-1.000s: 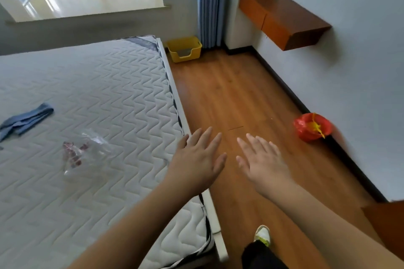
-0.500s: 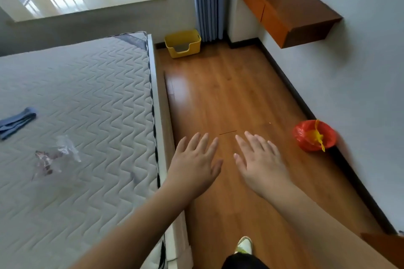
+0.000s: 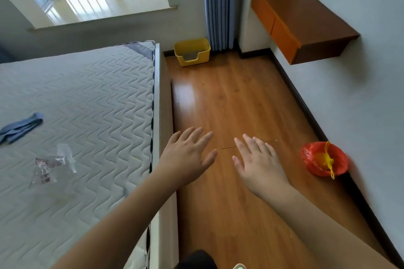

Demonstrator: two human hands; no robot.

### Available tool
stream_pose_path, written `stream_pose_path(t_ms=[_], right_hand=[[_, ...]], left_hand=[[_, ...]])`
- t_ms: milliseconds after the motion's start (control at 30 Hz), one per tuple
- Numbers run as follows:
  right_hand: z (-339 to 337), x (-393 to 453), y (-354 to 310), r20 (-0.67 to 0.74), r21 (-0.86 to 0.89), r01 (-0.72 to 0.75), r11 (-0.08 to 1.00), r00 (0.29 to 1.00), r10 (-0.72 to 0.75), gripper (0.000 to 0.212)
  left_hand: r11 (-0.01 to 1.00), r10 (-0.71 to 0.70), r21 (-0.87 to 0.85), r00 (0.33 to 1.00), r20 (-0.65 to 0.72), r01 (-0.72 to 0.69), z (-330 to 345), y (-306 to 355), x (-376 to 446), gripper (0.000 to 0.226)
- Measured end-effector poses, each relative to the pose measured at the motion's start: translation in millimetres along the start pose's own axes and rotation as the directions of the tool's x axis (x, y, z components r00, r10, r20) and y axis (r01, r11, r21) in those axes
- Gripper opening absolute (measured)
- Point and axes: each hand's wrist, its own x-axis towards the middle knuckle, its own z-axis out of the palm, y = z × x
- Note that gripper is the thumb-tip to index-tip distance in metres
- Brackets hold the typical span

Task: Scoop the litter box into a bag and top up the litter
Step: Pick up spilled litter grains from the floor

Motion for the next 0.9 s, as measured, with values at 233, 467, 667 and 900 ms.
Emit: stream_pose_path(t_ms=[233,467,667,900], right_hand=[[-24.8,91.5,-20.1,-0.029,-0.049,0.029,0.998,0.999,-0.031,0.056],[-58.5,205.4,-48.8,-0.054,-0.083,-0.026,0.996,0.998,0.022,0.057],[-94.1,298.5,-48.0,-0.115,-0.061,-0.05,0.997,0.992,0.042,0.057],[-124.8,410.4,-11.2,-0.15,-0.08,-0.041,0.996,0.988,0.028,0.053]], left_hand=[[0.996,-0.068,-0.068,0.997,-0.034,0.066,-10.8,-62.4,67.6,0.082],[0.991,-0.088,-0.109,0.989,-0.12,0.075,-32.2,-135.4,165.1,0.069],[0.997,-0.047,-0.074,0.986,-0.158,0.036,-64.8,-168.9,256.8,0.063],[0.998,-0.02,0.063,0.993,-0.119,0.028,-74.9,-183.3,373.3,0.066]])
